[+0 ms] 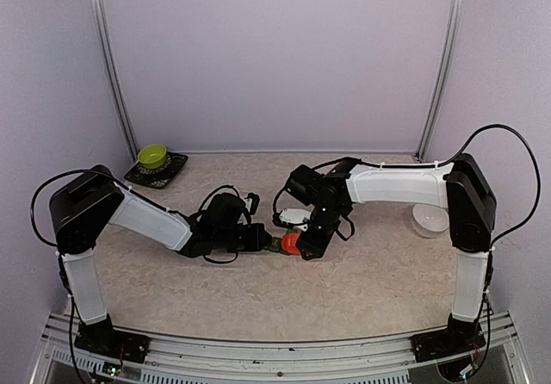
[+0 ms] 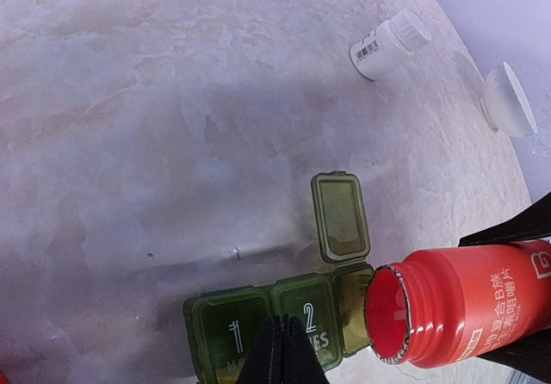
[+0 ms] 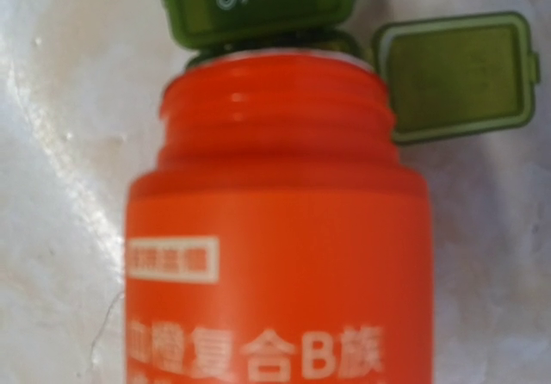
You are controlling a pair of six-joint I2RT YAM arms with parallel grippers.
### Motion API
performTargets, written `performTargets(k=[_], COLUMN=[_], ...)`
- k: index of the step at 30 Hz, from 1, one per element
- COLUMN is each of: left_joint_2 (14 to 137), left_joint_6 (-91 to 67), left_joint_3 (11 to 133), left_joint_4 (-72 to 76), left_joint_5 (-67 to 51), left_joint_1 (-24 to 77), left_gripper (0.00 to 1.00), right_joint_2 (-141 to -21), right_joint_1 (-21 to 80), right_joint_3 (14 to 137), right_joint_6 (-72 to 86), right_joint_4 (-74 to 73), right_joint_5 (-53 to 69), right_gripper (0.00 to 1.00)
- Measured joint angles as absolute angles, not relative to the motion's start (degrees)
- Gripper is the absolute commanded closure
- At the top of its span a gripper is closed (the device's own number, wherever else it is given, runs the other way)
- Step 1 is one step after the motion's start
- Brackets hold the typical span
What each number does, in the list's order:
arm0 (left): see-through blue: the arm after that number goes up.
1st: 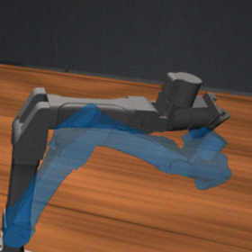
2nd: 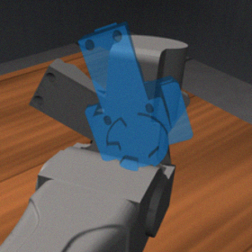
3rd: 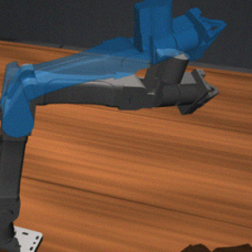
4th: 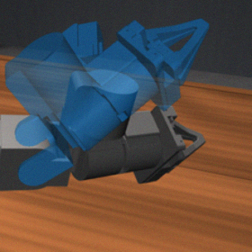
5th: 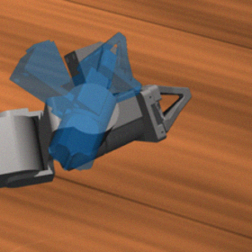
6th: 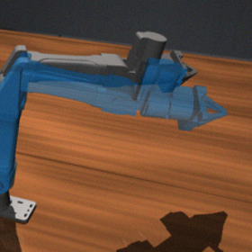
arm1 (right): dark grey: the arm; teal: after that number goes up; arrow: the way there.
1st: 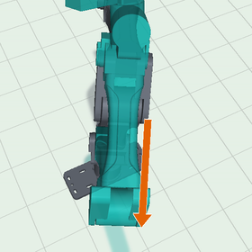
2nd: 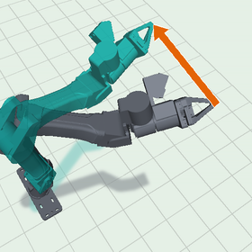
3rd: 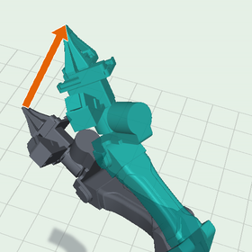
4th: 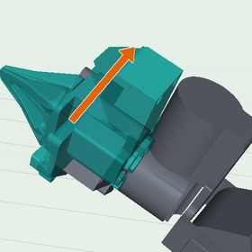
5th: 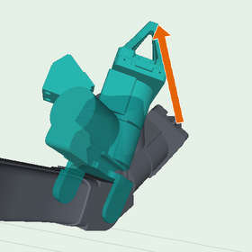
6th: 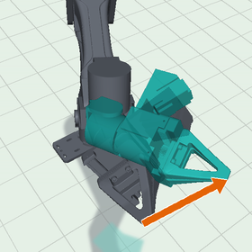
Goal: Sort the pills into containers
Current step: Pour the pill into the compartment of the pill container.
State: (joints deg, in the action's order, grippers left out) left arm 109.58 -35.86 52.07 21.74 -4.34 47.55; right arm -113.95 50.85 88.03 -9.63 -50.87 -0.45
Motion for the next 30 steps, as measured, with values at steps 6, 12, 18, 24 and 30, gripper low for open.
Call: performTargets(k=[6, 12, 18, 24, 30], left_joint_2=[109.6, 109.7, 109.8, 109.8, 109.8], left_joint_6=[-36.0, -36.1, -36.1, -36.1, -36.1], left_joint_3=[52.1, 52.1, 52.1, 52.1, 52.1], left_joint_4=[21.7, 21.9, 22.2, 22.3, 22.3], left_joint_5=[-4.3, -4.3, -4.3, -4.3, -4.3], left_joint_1=[47.5, 47.5, 47.5, 47.5, 47.5], left_gripper=[0.98, 0.98, 0.98, 0.98, 0.98], right_joint_2=[-113.4, -113.1, -114.0, -114.5, -115.7], right_joint_1=[50.9, 50.9, 50.9, 51.0, 51.8], right_joint_3=[88.4, 88.6, 88.5, 89.4, 92.2], right_joint_6=[-9.6, -9.6, -9.5, -9.3, -9.4], right_joint_4=[-51.0, -51.2, -52.2, -52.7, -55.0], right_joint_5=[-0.4, -0.5, -1.1, -2.5, -5.3], right_gripper=[1.00, 1.00, 1.00, 1.00, 1.00])
